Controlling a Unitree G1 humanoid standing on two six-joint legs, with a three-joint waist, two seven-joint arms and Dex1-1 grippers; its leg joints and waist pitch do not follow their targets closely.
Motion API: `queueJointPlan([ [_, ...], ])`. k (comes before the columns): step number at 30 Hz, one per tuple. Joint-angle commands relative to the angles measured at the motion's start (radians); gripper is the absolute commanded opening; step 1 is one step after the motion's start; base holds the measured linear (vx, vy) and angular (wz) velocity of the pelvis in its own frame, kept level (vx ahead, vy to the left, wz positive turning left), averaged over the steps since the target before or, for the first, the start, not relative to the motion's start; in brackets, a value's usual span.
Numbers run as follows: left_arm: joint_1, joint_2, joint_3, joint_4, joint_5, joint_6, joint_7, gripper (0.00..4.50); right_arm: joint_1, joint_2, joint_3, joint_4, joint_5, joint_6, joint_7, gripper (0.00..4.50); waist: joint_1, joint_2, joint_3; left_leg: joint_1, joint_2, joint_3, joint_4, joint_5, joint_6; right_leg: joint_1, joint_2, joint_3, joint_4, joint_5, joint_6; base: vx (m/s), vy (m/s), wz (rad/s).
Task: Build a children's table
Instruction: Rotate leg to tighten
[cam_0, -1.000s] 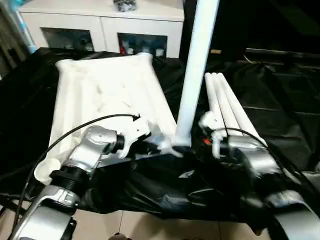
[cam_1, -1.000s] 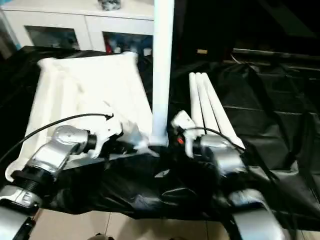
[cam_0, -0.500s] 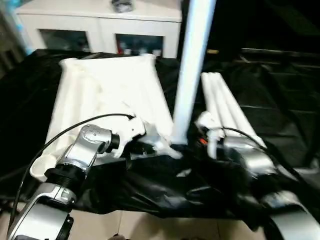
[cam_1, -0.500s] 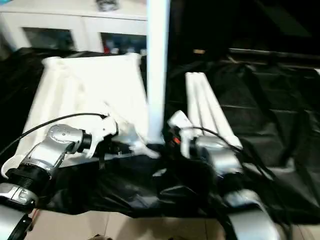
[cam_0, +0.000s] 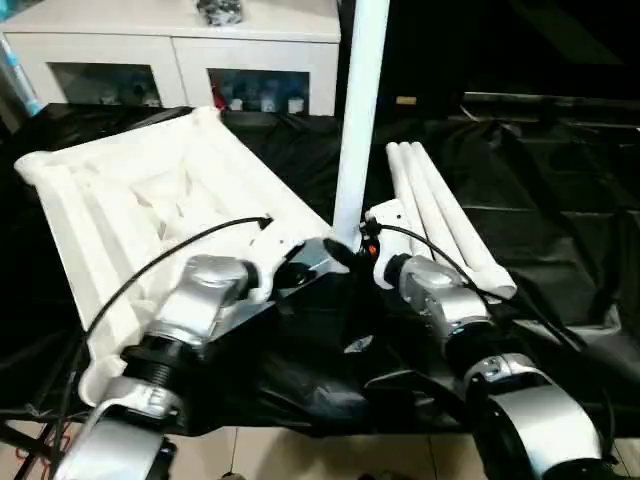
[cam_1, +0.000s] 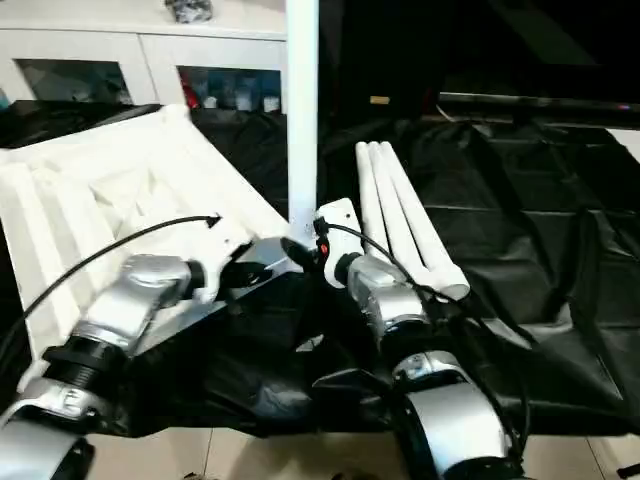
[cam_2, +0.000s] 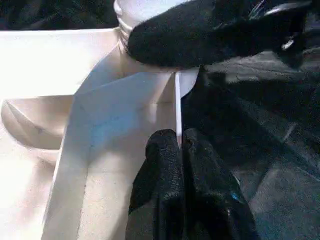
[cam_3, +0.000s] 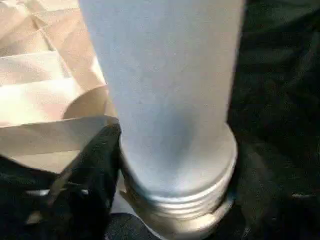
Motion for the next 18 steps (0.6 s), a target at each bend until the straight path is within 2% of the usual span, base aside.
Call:
queueJointPlan([
  [1, 0.006, -0.044, -0.036, -0.058, -0.043, -0.005, -0.022, 0.00, -0.008, 0.015, 0.006, 0.047, -0.006, 0.009, 0.005, 3.86, 0.002, -0.001, -0.071, 0.008, 0.024, 0.000, -0.060, -0.232, 0.040, 0.050, -0.056, 0.050, -0.068, -0.254, -0.215, 0.000, 0.000, 0.00],
  [2, 0.008, -0.038, -0.039, -0.059, -0.041, -0.014, -0.031, 0.00, -0.007, 0.008, 0.010, 0.045, -0.012, 0.000, 0.018, 3.94, 0.009, 0.004, -0.072, 0.012, 0.025, 0.002, -0.059, -0.224, 0.044, 0.048, -0.056, 0.051, -0.067, -0.229, -0.222, 0.000, 0.000, 0.00],
  [3, 0.008, -0.038, -0.039, -0.059, -0.041, -0.014, -0.031, 0.00, -0.007, 0.008, 0.010, 0.045, -0.012, 0.000, 0.018, 3.99, 0.009, 0.004, -0.072, 0.013, 0.024, 0.004, -0.058, -0.223, 0.046, 0.046, -0.055, 0.052, -0.067, -0.218, -0.225, 0.000, 0.000, 0.00],
  [5, 0.013, -0.028, -0.042, -0.067, -0.036, -0.020, -0.042, 0.00, -0.007, -0.003, 0.017, 0.045, -0.020, -0.022, 0.046, 4.04, 0.010, 0.002, -0.072, 0.008, 0.024, 0.003, -0.060, -0.219, 0.047, 0.052, -0.055, 0.051, -0.063, -0.204, -0.228, 0.000, 0.000, 0.00],
  [6, 0.013, -0.017, -0.050, -0.064, -0.038, -0.038, -0.070, 0.00, 0.004, -0.018, 0.027, 0.025, -0.019, -0.039, 0.104, 4.04, 0.009, 0.008, -0.072, 0.008, 0.023, 0.002, -0.060, -0.222, 0.046, 0.054, -0.054, 0.050, -0.064, -0.199, -0.227, 0.000, 0.000, 0.00],
  [9, 0.014, 0.009, -0.067, -0.054, -0.041, -0.085, -0.132, 0.00, 0.030, -0.047, 0.044, -0.020, -0.009, -0.062, 0.233, 4.04, 0.011, 0.007, -0.072, 0.008, 0.024, 0.002, -0.058, -0.246, 0.056, 0.054, -0.055, 0.051, -0.066, -0.208, -0.228, 0.000, 0.000, 0.00],
  [10, 0.014, 0.009, -0.067, -0.054, -0.041, -0.085, -0.132, 0.00, 0.030, -0.047, 0.044, -0.020, -0.009, -0.062, 0.233, 4.04, 0.012, 0.006, -0.071, 0.007, 0.024, 0.002, -0.060, -0.245, 0.057, 0.055, -0.055, 0.050, -0.066, -0.209, -0.228, 0.000, 0.000, 0.00],
  [11, 0.010, 0.035, -0.080, -0.039, -0.046, -0.108, -0.186, 0.00, 0.057, -0.079, 0.062, -0.066, -0.001, -0.064, 0.344, 4.04, 0.015, 0.015, -0.070, 0.009, 0.023, -0.001, -0.061, -0.256, 0.053, 0.057, -0.053, 0.048, -0.068, -0.225, -0.226, 0.000, 0.000, 0.00],
  [13, 0.008, 0.044, -0.084, -0.033, -0.049, -0.118, -0.207, 0.00, 0.068, -0.092, 0.070, -0.085, 0.003, -0.062, 0.382, 4.04, 0.018, 0.011, -0.069, 0.014, 0.025, 0.001, -0.061, -0.282, 0.055, 0.053, -0.054, 0.050, -0.073, -0.247, -0.223, 0.000, 0.000, 0.00],
  [15, 0.001, 0.066, -0.089, -0.021, -0.056, -0.140, -0.255, 0.00, 0.099, -0.125, 0.088, -0.138, 0.015, -0.046, 0.465, 4.04, 0.019, 0.013, -0.069, 0.011, 0.026, 0.002, -0.061, -0.281, 0.052, 0.054, -0.053, 0.050, -0.070, -0.243, -0.228, 0.000, 0.000, 0.00],
  [18, -0.006, 0.094, -0.091, -0.006, -0.071, -0.179, -0.325, 0.00, 0.142, -0.173, 0.114, -0.215, 0.033, -0.013, 0.572, 4.04, 0.031, 0.013, -0.069, 0.011, 0.028, 0.002, -0.062, -0.269, 0.056, 0.056, -0.052, 0.048, -0.070, -0.240, -0.222, 0.000, 0.000, 0.00],
])
